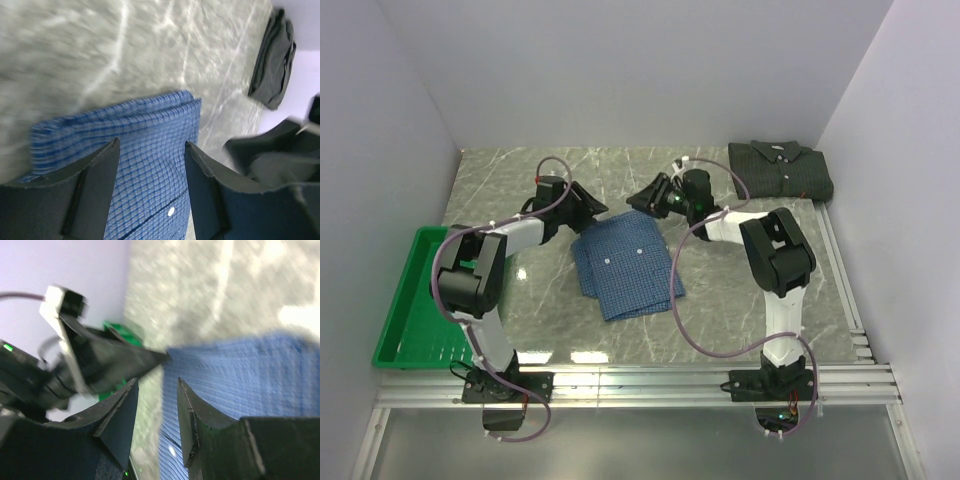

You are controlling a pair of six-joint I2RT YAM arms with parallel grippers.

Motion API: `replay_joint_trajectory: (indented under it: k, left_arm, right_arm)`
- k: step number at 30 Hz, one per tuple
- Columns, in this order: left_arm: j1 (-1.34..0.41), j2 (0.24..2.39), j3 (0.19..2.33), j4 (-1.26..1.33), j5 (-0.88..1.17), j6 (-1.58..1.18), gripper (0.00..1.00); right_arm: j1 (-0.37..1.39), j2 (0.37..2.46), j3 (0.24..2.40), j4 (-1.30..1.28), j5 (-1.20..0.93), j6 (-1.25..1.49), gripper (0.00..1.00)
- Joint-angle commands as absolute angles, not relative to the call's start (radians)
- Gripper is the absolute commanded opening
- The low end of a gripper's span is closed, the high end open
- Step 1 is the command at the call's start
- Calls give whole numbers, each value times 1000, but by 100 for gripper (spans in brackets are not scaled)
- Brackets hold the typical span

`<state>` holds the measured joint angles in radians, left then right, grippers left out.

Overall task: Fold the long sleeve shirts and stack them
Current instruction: Fold the shirt

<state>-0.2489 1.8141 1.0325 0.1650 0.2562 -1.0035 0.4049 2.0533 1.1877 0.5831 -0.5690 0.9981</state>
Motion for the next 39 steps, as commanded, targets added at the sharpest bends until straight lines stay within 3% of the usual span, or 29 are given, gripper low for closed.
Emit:
replay_joint_trajectory:
  k: [1,11,18,26,30,36,39]
  left_arm:
    - [-281,1818,1043,190,249,-994,60]
    - [-273,1959,1055,196,201,-1022,59]
    - [-262,1924,1075,175,183,-1006,64]
    - [-374,1656,1080,-66,2,-1017,87]
    - [-474,1557,1040,-231,-83,-1069,98]
    - [-574,1433,882,-339,-144,-1114,93]
    - [-581,1416,809,-319,-123,-1114,79]
  right_arm:
    - [397,2113,1279,589,-580,1006,44]
    - [361,2230,1299,597,-514,1063,43]
    - [311,2160,1238,553,-495,1010,43]
    - [316,1829,1023,359,-424,784,43]
    - [322,1671,908,137,-338,651,44]
    - [339,1516,801,-83,-330,536,46]
    - [365,1474,764,-127,-339,517,47]
